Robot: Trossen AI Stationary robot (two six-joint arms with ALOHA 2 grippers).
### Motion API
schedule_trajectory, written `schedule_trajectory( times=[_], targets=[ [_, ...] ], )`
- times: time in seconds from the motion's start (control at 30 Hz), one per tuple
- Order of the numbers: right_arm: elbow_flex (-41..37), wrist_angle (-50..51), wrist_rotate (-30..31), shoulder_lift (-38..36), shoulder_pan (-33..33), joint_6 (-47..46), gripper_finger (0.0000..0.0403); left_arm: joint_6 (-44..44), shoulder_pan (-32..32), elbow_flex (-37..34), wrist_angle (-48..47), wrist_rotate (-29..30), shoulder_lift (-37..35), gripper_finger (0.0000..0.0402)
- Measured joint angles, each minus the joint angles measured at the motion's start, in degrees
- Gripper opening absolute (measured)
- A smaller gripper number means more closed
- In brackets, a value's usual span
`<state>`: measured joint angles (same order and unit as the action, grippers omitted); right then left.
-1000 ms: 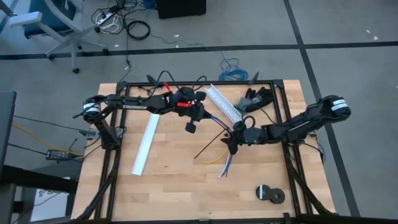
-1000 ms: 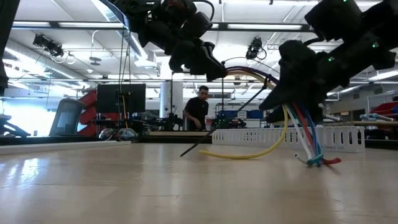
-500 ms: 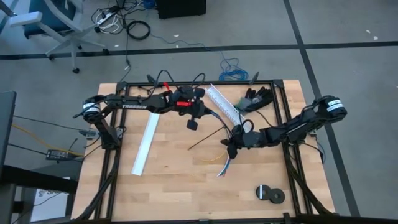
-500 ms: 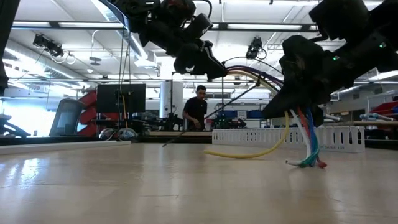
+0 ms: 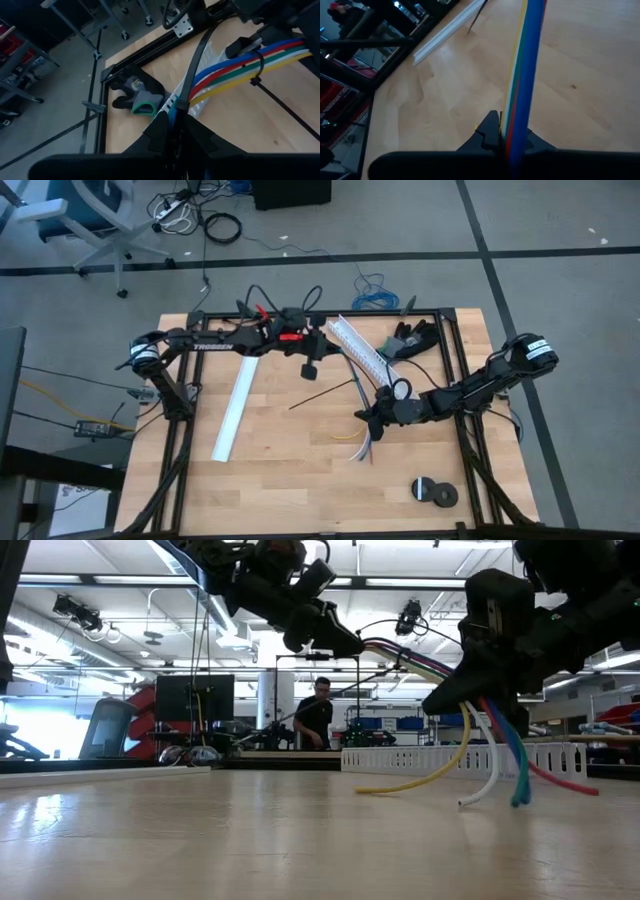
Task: Ziptie cables
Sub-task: Put the cable wires into the white cable duct
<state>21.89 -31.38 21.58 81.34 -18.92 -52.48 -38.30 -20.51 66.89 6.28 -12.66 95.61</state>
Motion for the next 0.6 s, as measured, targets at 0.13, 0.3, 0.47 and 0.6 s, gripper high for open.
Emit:
schedule_trajectory(
  times=[0.13,0.3,0.47,0.6],
  targets=[
    [0.00,0.21,0.05,0.00,-0.39,-0.73,0.0001,1.16,-1.25,-0.03,0.69,-2.24,0.00,0.0041],
    [0.02,0.18,0.04,-0.04,-0.39,-1.32,0.0000,2.97,-2.70,-0.04,3.33,-3.82,0.00,0.0041],
    [0.02,0.37,-0.79,-0.02,-0.41,-1.44,0.0001,3.39,-3.19,0.00,3.92,-4.60,0.00,0.0040],
    [0.00,0.72,-1.07,-0.12,-0.43,-1.43,0.0001,2.75,-3.35,0.20,3.82,-4.60,0.00,0.0040]
  ],
)
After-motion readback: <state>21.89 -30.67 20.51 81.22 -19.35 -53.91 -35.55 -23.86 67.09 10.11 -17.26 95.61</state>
